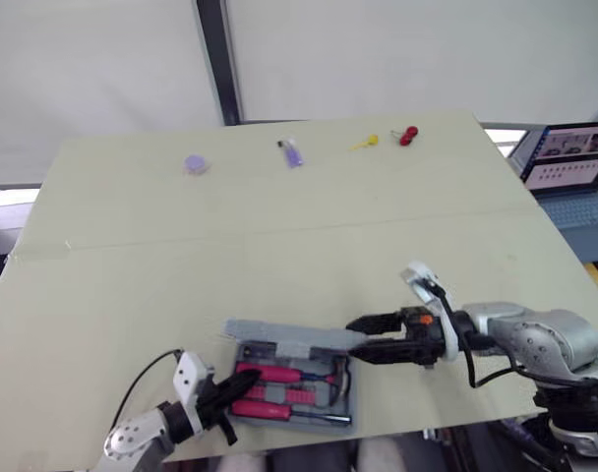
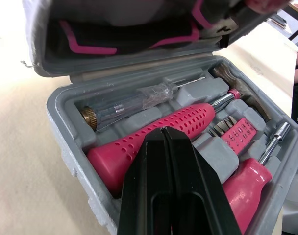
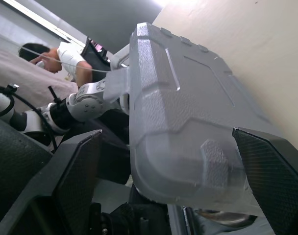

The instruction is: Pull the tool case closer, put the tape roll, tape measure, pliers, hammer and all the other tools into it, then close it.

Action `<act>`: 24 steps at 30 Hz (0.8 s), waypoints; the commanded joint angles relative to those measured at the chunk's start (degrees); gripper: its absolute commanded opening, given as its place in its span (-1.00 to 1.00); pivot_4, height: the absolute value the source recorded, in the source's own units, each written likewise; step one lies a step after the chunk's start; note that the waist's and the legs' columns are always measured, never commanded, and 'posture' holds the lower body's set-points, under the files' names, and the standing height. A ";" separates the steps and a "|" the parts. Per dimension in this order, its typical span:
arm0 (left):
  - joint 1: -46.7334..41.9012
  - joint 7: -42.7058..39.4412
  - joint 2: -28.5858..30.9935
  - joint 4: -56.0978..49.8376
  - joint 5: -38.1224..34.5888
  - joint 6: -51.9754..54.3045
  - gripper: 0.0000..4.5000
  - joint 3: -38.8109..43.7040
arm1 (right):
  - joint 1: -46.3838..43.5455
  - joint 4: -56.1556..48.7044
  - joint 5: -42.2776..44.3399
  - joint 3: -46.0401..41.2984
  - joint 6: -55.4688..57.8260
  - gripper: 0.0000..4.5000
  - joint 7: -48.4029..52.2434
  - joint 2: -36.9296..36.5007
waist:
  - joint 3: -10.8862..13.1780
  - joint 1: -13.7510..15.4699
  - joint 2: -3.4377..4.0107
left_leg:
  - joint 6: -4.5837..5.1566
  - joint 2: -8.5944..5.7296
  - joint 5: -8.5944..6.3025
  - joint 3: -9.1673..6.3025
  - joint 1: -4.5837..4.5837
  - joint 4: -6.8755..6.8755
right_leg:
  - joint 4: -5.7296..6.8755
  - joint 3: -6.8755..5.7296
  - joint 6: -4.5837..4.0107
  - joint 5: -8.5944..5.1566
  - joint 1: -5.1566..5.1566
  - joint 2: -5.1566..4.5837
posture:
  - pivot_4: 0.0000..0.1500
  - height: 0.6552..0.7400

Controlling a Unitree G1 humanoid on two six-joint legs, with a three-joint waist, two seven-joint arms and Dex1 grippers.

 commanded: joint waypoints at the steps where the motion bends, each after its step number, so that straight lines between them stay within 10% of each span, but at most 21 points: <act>1: 1.21 1.23 0.33 -0.59 -0.34 1.39 -1.00 1.35 | 0.55 -4.34 2.53 -0.35 -0.08 0.98 1.23 -1.53 | 0.00 0.01 0.00 | 0.00 0.00 0.00 0.00 -0.01 0.00 | -0.01 0.00 0.00 0.00 0.00 0.00 | 1.00 1.00; 6: 5.45 -2.70 6.49 -8.37 -3.93 6.21 -1.00 4.59 | 2.55 -6.27 2.96 -1.31 -0.76 0.98 1.19 -4.08 | 0.13 0.03 -0.32 | -0.01 0.01 -0.01 -0.04 -0.04 0.00 | 0.00 -0.03 -0.01 0.00 -0.02 0.01 | 1.00 1.00; 11: 14.27 -11.54 21.53 -15.79 -19.34 20.11 -1.00 24.47 | 6.25 -7.40 7.69 -11.68 -1.00 0.98 2.08 -9.66 | 0.45 0.04 -0.54 | -0.02 0.03 -0.05 -0.02 -0.24 0.03 | -0.05 -0.03 -0.04 -0.01 -0.18 0.01 | 1.00 1.00; 18: -1.13 -12.81 28.98 0.92 -15.71 18.50 -1.00 31.51 | 13.50 -1.51 -0.43 -18.13 -10.93 0.98 0.79 -12.78 | 0.50 1.48 -0.50 | 0.00 0.02 -0.07 0.00 -0.28 0.10 | -0.12 -0.04 -0.18 0.07 -0.13 0.02 | 1.00 1.00; 24: -11.00 -15.00 29.52 9.20 -12.96 16.45 0.04 29.54 | 17.28 7.14 -10.72 -21.28 -22.68 1.00 -0.77 -14.05 | 0.57 0.76 -0.61 | 0.00 0.03 -0.07 0.26 -0.19 -0.02 | -0.07 -0.04 -0.15 0.08 -0.25 0.02 | 1.00 1.00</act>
